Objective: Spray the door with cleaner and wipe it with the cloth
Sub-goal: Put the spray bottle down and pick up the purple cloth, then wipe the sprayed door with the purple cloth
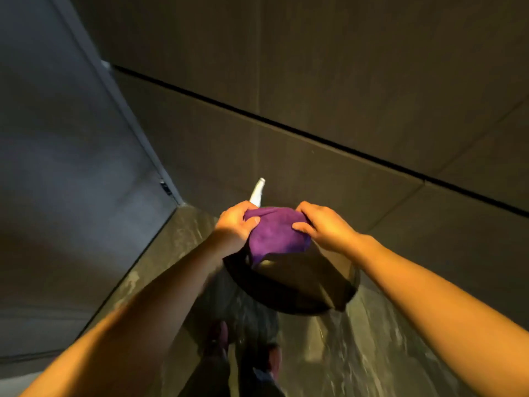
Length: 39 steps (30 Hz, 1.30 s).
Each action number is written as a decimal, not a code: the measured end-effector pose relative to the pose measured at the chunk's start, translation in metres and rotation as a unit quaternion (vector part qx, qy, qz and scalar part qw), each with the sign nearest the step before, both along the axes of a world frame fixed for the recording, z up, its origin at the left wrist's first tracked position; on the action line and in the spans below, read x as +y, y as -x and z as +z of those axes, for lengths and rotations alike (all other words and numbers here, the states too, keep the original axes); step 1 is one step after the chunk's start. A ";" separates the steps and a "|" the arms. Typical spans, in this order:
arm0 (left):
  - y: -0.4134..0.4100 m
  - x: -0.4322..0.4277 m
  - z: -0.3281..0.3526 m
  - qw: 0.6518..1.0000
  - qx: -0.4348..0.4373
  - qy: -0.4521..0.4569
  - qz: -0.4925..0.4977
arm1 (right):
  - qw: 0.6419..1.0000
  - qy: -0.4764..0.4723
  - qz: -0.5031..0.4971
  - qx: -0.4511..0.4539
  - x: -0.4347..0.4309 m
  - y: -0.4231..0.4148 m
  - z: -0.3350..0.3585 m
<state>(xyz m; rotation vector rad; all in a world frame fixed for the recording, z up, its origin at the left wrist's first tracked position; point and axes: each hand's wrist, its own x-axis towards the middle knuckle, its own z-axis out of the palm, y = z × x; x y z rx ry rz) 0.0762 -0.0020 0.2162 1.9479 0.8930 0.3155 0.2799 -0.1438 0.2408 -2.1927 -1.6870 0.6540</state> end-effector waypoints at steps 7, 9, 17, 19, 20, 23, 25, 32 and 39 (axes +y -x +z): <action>0.105 0.062 0.136 0.969 -0.143 -0.058 0.191 | 0.978 -0.168 0.089 0.090 0.123 0.078 0.132; 0.131 0.076 0.168 0.947 -0.181 -0.092 0.251 | 0.964 -0.205 0.090 0.141 0.159 0.107 0.161; 0.233 0.147 0.262 0.840 -0.249 -0.241 0.416 | 0.850 -0.373 0.052 0.369 0.276 0.263 0.245; 0.260 0.169 0.277 0.822 -0.253 -0.264 0.436 | 0.829 -0.403 0.055 0.385 0.301 0.298 0.256; 0.274 0.181 0.284 0.815 -0.255 -0.277 0.441 | 0.821 -0.417 0.058 0.385 0.314 0.314 0.262; 0.316 0.222 0.306 0.793 -0.258 -0.325 0.446 | 0.806 -0.462 0.064 0.365 0.358 0.357 0.281; 0.343 0.250 0.320 0.777 -0.259 -0.357 0.449 | 0.793 -0.491 0.065 0.354 0.387 0.385 0.296; 0.424 0.320 0.387 0.701 -0.269 -0.479 0.455 | 0.755 -0.592 0.110 0.261 0.475 0.463 0.364; 0.496 0.360 0.478 0.590 -0.208 -0.595 0.504 | 0.696 -0.656 0.175 0.234 0.545 0.535 0.451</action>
